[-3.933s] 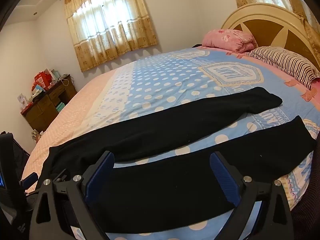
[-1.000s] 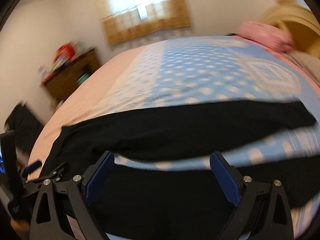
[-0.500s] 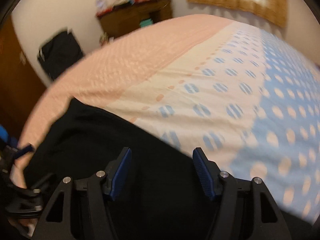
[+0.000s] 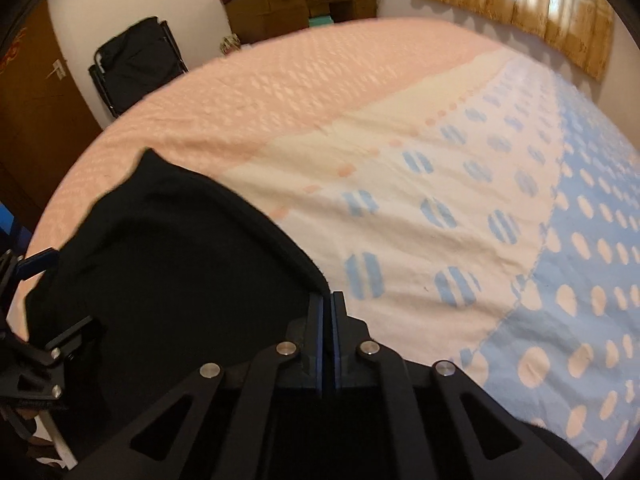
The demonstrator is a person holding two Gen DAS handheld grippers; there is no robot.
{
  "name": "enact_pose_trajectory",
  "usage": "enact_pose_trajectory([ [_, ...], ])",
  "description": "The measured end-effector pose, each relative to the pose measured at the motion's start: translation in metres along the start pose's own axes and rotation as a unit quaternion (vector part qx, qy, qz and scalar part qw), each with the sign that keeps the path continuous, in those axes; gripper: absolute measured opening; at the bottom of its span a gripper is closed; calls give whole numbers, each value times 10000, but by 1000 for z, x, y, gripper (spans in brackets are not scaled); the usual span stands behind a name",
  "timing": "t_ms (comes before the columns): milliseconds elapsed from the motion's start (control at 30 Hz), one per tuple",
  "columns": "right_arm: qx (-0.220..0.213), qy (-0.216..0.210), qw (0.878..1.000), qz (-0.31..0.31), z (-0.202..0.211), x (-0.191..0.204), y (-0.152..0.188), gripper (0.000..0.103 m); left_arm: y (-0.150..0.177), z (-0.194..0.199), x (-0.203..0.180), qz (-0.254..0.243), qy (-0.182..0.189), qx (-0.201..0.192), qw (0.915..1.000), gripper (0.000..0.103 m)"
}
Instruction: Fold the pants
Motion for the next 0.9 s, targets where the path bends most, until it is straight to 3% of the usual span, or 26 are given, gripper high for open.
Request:
enact_pose_trajectory([
  [200, -665, -11, 9976, 208, 83, 45, 7, 3, 20, 27, 25, 252, 203, -135, 9994, 103],
  [400, -942, -109, 9948, 363, 121, 109, 64, 3, 38, 47, 42, 348, 309, -302, 9985, 103],
  [667, -1121, -102, 9925, 483, 102, 177, 143, 3, 27, 64, 47, 461, 551, -336, 9968, 103],
  [900, -1000, 113, 9935, 529, 69, 193, 171, 3, -10, 66, 14, 35, 427, -510, 9978, 103],
])
Point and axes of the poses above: each gripper's, at about its wrist camera, not at the fingertips, and z roughly against the way its jaws point, x to its left, y to its underside, the point moved 9 cm from there along -z, roughly the way its jaws point, and after that the axes turned 1 degree about x, right-handed, at the moved point
